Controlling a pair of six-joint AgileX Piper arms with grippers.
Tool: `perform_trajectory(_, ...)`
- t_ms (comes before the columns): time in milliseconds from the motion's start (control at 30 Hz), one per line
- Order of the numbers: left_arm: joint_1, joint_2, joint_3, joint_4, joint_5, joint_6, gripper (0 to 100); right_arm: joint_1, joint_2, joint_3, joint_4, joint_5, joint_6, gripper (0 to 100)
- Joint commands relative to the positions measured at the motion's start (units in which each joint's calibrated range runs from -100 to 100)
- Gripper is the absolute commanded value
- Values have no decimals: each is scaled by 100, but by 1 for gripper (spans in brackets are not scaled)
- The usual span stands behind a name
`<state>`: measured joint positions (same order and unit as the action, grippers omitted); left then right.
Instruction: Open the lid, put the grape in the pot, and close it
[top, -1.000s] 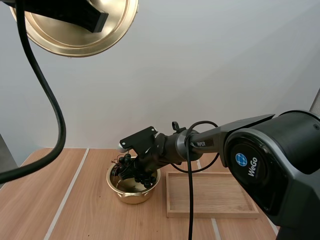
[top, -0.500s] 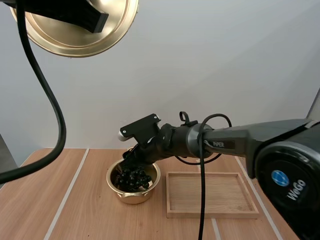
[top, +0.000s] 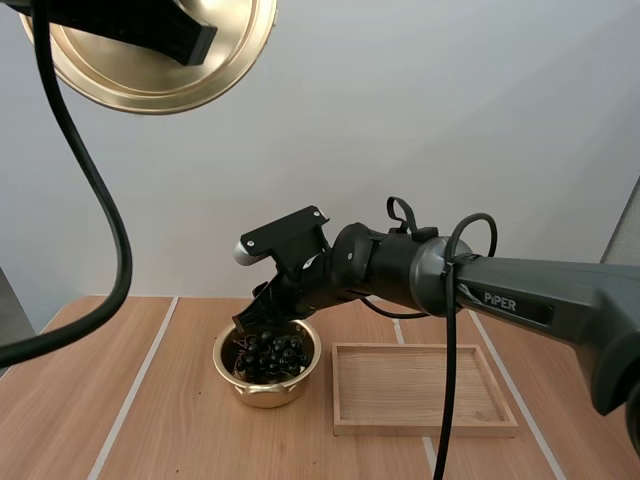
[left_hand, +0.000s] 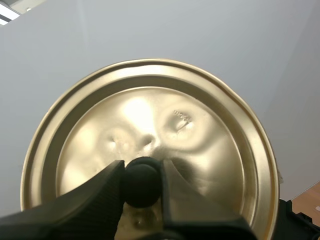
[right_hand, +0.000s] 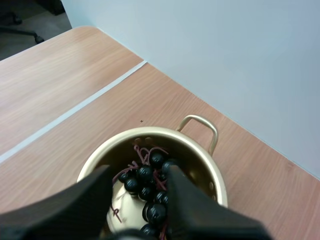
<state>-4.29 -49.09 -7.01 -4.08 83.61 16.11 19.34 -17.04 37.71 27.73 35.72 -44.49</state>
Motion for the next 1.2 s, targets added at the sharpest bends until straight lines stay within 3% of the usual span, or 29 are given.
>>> perform_trajectory(0,-23,-51,-28,19,-22,-34,0,-1,-128,20,-63,423,-25,0)
perform_trajectory(167,-23,-51,-28,19,-22,-34,0,-9,-146,20,-395,898,30,0)
perform_trajectory(300,-23,-51,-28,19,-22,-34,0,-77,-146,125,-818,1108,438,0)
perform_trajectory(700,-23,-51,-28,19,-22,-34,0,-84,-2,408,-802,1173,430,0)
perform_trajectory(1167,-23,-51,-28,19,-22,-34,0,-84,1187,394,-1003,-428,389,0)
